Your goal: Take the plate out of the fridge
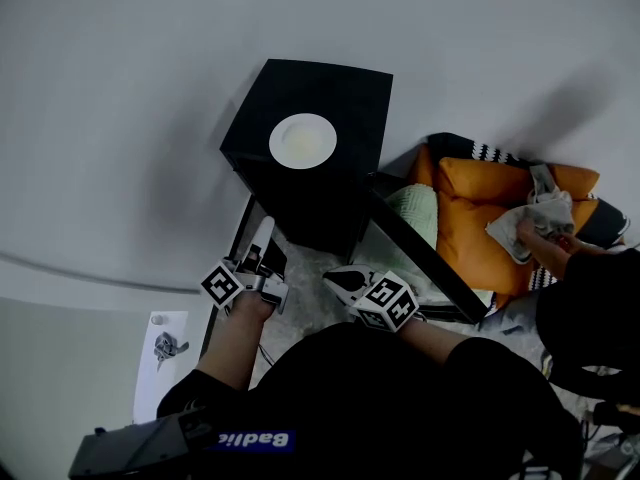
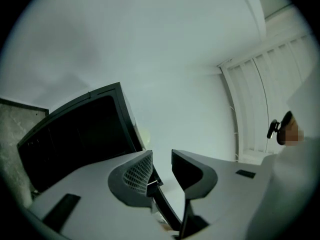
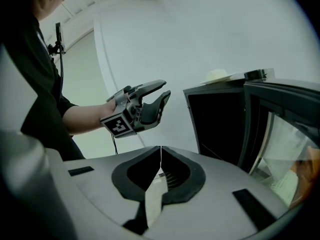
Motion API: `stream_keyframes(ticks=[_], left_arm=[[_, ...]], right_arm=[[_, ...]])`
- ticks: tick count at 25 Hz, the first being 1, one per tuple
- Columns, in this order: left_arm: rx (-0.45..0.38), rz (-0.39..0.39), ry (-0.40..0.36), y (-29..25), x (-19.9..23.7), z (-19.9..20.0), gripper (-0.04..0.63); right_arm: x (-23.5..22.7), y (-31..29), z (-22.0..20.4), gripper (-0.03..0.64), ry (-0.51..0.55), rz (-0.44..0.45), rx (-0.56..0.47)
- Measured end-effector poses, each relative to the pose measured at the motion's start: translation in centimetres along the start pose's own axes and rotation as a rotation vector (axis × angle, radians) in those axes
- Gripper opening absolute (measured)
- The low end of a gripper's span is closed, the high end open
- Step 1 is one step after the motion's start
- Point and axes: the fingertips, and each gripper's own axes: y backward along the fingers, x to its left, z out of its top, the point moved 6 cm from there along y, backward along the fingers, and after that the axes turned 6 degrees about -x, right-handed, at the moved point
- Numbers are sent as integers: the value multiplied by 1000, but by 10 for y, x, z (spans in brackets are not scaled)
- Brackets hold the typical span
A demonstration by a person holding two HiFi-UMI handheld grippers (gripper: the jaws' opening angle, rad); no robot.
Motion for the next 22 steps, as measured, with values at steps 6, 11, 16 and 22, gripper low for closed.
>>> stream_keyframes(ticks=[6, 11, 16, 22], left_arm=[[38, 10, -105, 29, -12, -14, 120], [122, 30, -153, 51, -18, -44, 90], [227, 9, -286, 68, -26, -65, 71], [306, -9, -433, 74, -28, -73, 24]], right_arm=[[7, -2, 0, 12, 20, 6, -6], [21, -1, -1, 12, 36, 14, -3], [24, 1, -3, 12, 43, 6, -2], [24, -4, -2, 12, 52, 0, -10]])
